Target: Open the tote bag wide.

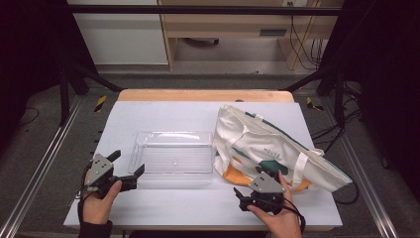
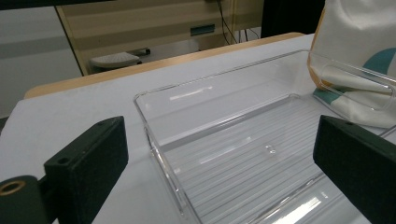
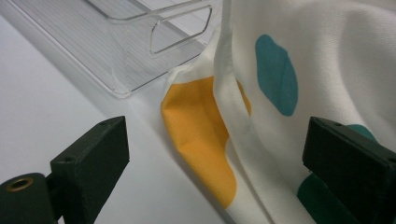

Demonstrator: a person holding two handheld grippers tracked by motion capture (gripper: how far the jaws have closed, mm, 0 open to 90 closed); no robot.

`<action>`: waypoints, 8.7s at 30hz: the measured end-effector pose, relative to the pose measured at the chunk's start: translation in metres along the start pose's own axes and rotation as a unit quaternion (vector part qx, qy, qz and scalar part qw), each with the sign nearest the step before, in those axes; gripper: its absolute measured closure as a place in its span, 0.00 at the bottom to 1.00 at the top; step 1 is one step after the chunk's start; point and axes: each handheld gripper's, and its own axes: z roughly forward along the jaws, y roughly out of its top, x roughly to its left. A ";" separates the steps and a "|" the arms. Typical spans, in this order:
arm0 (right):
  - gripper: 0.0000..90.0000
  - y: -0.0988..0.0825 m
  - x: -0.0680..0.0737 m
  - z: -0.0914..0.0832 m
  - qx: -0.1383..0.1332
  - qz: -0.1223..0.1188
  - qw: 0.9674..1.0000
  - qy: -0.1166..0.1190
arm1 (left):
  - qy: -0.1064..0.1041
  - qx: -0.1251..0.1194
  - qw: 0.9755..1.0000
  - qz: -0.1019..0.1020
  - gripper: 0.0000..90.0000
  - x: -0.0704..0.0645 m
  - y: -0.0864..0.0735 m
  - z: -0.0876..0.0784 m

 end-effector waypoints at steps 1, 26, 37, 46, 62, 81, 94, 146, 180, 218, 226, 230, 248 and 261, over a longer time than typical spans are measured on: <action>0.09 0.000 -0.001 -0.001 -0.002 0.002 1.000 -0.001 | -0.002 0.002 1.000 0.006 0.04 -0.002 0.002 0.001; 0.31 0.016 -0.011 -0.044 -0.052 0.009 0.999 0.010 | -0.103 0.044 0.985 0.133 0.05 -0.083 0.113 0.049; 0.46 0.046 -0.045 -0.068 -0.049 -0.023 0.998 -0.033 | -0.125 0.048 0.980 0.144 0.07 -0.101 0.141 0.070; 0.57 0.058 -0.074 -0.071 -0.028 -0.037 0.997 -0.055 | -0.129 0.053 0.979 0.147 0.07 -0.114 0.143 0.078; 0.46 0.096 -0.099 -0.022 0.006 -0.068 0.997 -0.045 | -0.143 0.044 0.979 0.137 0.09 -0.120 0.146 0.072; 0.98 0.082 -0.085 -0.012 0.044 -0.057 0.997 -0.011 | -0.153 0.044 0.974 0.158 0.11 -0.127 0.176 0.079; 0.99 0.068 -0.049 -0.034 -0.009 -0.035 0.999 0.035 | -0.185 0.069 0.963 0.183 0.20 -0.151 0.204 0.140; 1.00 0.041 0.011 -0.021 0.007 -0.045 0.991 0.124 | -0.168 0.147 0.955 0.196 0.98 -0.165 0.200 0.223; 0.97 0.008 -0.002 -0.041 0.033 -0.005 0.998 0.048 | -0.149 0.127 0.969 0.152 0.98 -0.160 0.200 0.225; 0.98 -0.010 0.008 -0.030 0.069 -0.002 0.991 0.113 | -0.132 0.148 0.970 0.143 0.98 -0.167 0.178 0.255; 0.98 -0.015 0.008 -0.025 0.084 0.003 0.989 0.118 | -0.131 0.161 0.968 0.142 0.98 -0.169 0.171 0.261; 0.98 -0.016 0.008 -0.024 0.085 0.006 0.989 0.119 | -0.132 0.164 0.967 0.141 0.98 -0.168 0.170 0.263; 0.97 -0.022 0.005 -0.019 0.101 0.030 0.987 0.123 | -0.132 0.169 0.966 0.144 0.98 -0.171 0.164 0.265; 0.92 -0.022 0.003 -0.021 0.091 0.037 0.987 0.126 | -0.132 0.169 0.965 0.150 0.97 -0.173 0.166 0.261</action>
